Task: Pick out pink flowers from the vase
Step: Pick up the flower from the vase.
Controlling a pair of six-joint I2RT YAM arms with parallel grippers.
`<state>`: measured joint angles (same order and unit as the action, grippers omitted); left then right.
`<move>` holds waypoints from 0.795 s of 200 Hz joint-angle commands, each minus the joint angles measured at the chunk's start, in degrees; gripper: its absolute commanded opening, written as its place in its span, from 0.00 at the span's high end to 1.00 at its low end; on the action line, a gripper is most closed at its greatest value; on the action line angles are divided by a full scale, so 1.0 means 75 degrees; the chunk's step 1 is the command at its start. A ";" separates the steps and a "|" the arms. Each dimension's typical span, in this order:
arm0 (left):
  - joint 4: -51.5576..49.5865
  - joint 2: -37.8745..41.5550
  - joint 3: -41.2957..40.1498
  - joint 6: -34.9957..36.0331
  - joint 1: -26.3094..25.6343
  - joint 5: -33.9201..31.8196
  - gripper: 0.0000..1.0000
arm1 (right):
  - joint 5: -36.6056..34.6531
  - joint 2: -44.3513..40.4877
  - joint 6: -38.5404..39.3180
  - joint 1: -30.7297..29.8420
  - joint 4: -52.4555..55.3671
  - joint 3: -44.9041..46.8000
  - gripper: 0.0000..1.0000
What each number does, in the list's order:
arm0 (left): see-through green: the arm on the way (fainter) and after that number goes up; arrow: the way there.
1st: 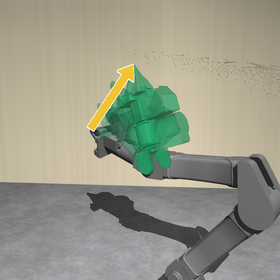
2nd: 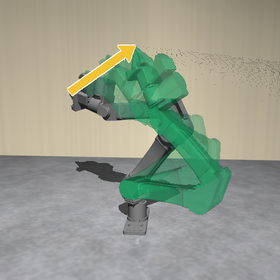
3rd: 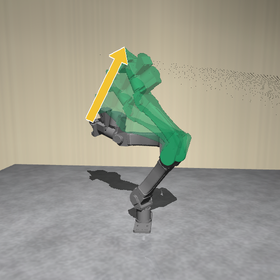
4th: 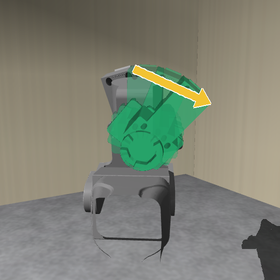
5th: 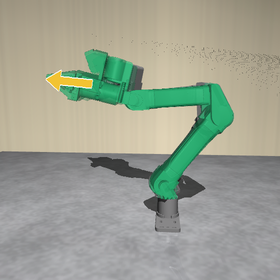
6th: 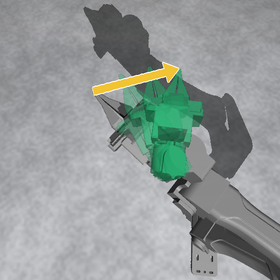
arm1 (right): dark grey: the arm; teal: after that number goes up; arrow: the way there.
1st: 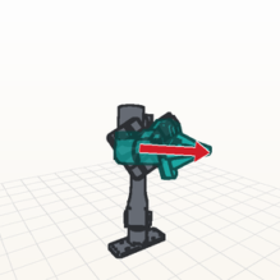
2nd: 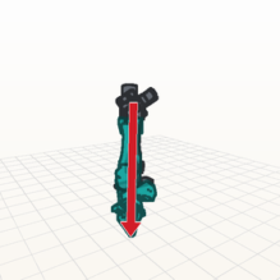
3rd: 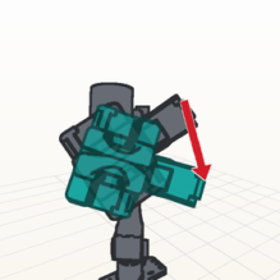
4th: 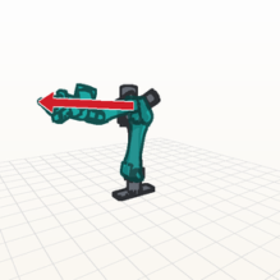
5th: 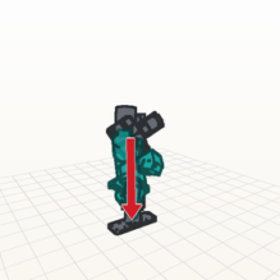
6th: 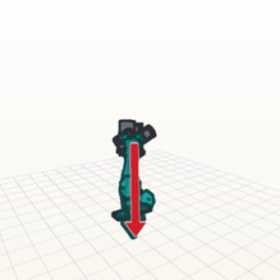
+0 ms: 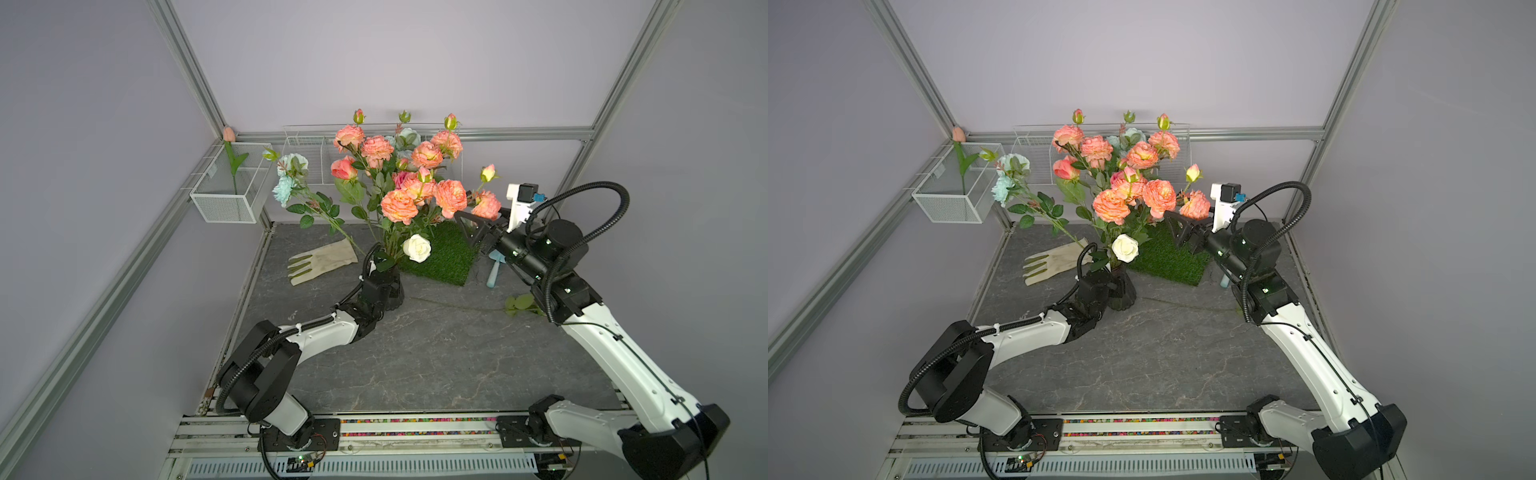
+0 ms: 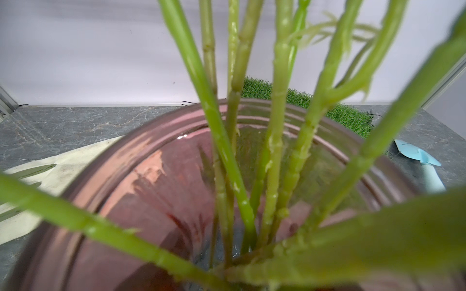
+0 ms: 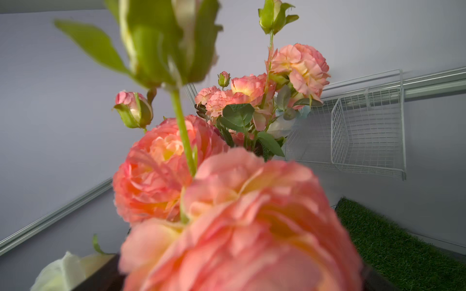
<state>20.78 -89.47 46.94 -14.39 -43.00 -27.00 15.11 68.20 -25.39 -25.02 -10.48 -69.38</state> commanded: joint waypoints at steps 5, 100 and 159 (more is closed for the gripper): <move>-0.1019 -0.0193 -0.0155 -0.0596 -0.0172 0.0653 1.00 | 0.0544 -0.0008 -0.0365 -0.0050 -0.0594 0.0148 0.01; -0.0916 -0.0140 -0.0109 -0.0706 -0.0175 0.0601 1.00 | -0.0954 -0.2741 0.0036 -0.0108 0.1453 0.3116 0.02; -0.0999 -0.0223 -0.0056 -0.0706 -0.0184 0.0671 1.00 | 0.0404 -0.0508 -0.0810 -0.0428 -0.0986 0.2623 0.28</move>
<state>20.64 -89.36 46.96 -14.76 -43.18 -26.98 13.37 57.93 -28.01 -26.96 -6.92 -46.37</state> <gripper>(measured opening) 0.639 0.731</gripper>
